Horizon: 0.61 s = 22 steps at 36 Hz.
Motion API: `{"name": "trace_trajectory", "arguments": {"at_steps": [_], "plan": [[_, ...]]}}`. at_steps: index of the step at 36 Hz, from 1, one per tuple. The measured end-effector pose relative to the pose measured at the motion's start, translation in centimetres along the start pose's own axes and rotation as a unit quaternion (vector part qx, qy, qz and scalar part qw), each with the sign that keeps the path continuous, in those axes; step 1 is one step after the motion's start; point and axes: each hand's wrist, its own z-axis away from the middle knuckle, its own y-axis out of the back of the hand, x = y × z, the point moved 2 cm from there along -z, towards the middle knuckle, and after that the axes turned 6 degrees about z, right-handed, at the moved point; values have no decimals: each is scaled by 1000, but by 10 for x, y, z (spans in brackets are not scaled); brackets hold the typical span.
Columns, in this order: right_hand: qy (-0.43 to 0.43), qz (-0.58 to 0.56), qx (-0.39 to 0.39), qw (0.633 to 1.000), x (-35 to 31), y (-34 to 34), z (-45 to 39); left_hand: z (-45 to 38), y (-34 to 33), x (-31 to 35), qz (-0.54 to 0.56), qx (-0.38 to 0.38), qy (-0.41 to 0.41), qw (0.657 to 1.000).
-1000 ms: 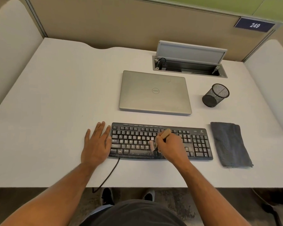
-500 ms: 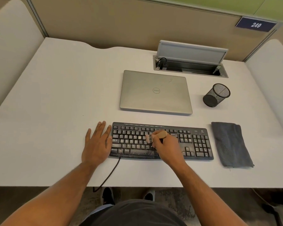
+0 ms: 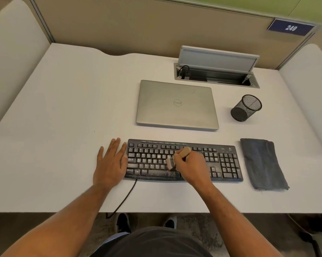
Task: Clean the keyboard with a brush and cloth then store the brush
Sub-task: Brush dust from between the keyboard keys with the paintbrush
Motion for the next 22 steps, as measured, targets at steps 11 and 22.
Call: {"name": "trace_trajectory", "arguments": {"at_steps": [11,22], "plan": [[15,-7,12,1000,-1,-1,4,0,0,0,-1,5,-5,1000],[20,-7,-11,1000,-1,-1,5,0,2,1,13,-2,-9,1000]]}}
